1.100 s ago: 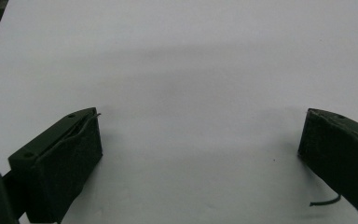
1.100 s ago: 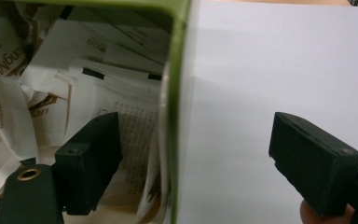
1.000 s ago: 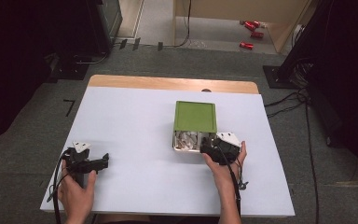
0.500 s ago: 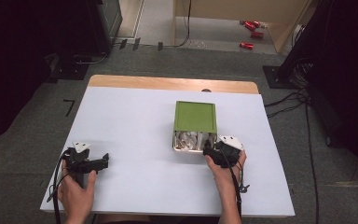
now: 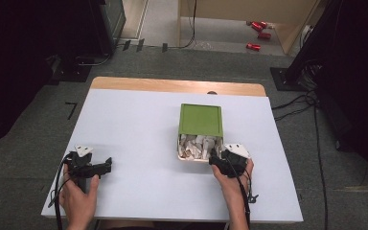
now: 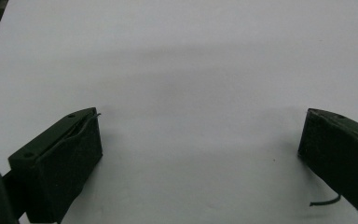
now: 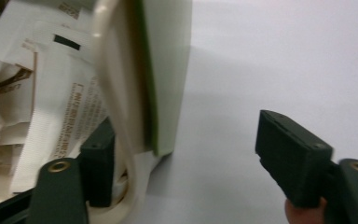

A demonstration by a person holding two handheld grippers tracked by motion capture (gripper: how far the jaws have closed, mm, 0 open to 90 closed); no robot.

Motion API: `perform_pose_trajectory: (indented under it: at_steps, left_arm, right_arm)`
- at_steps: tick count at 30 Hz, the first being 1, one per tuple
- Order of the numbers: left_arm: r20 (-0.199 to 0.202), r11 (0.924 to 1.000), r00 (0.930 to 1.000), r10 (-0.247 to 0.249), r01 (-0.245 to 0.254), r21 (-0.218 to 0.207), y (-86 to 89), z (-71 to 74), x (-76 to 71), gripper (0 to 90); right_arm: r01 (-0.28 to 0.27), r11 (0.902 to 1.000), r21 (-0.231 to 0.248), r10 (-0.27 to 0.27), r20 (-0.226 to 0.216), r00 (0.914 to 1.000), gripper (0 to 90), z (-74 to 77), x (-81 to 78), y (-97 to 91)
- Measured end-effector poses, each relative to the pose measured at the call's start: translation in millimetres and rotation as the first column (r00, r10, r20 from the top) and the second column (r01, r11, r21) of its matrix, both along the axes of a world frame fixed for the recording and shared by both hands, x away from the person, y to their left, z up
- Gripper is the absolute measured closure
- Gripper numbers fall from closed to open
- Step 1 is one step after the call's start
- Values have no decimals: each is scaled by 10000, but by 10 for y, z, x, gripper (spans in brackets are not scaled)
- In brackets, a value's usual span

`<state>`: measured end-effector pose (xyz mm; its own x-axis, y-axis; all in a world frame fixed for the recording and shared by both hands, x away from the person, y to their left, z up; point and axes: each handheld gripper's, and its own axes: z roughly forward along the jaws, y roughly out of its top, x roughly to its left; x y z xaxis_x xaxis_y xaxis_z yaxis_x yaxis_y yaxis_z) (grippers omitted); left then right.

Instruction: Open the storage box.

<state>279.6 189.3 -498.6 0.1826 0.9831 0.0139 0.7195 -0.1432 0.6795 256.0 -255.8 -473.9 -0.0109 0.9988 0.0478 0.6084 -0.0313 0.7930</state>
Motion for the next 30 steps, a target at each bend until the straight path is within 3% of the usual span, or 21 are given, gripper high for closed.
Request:
perform_pose_trajectory:
  at_steps: [2,4,8,10,15,17,20,21,23,24,30]
  left_arm:
    - [1,10000,10000,1,-1,-2,0,0,0,0]
    - [-1,10000,10000,-1,1,1,0,0,0,0]
    - [-1,10000,10000,-2,2,1,0,0,0,0]
    - [-1,10000,10000,-1,1,2,0,0,0,0]
    - [0,10000,10000,-1,1,0,0,0,1,0]
    - [-2,10000,10000,-3,3,1,0,0,0,0]
    - [2,10000,10000,1,-1,1,0,0,1,0]
    - [1,10000,10000,0,0,-1,0,0,1,0]
    - [-1,10000,10000,-1,1,0,0,0,1,0]
    - [0,10000,10000,1,-1,-1,0,0,1,0]
    - [-2,10000,10000,-1,1,-1,0,0,1,0]
  right_arm:
    - [-125,9999,45,125,65,9999,339,11,-42,9]
    - [-310,9993,185,304,307,9991,435,41,-101,24]
    - [-467,9987,213,453,628,9970,505,82,-162,38]
    - [-443,9981,437,392,1128,9929,565,111,-219,42]
    - [-313,9987,406,240,1695,9852,593,178,-292,67]
    - [-371,9953,892,194,1922,9812,620,239,-340,74]
    - [-117,9973,730,-46,2195,9756,643,278,-377,81]
    - [-81,9953,963,-142,2287,9734,666,304,-394,78]
    - [-74,9919,1269,-189,2047,9786,693,335,-404,78]
    - [-43,9939,1099,-187,2078,9780,708,347,-409,82]
    - [-303,9924,1195,41,2136,9769,829,380,-429,118]
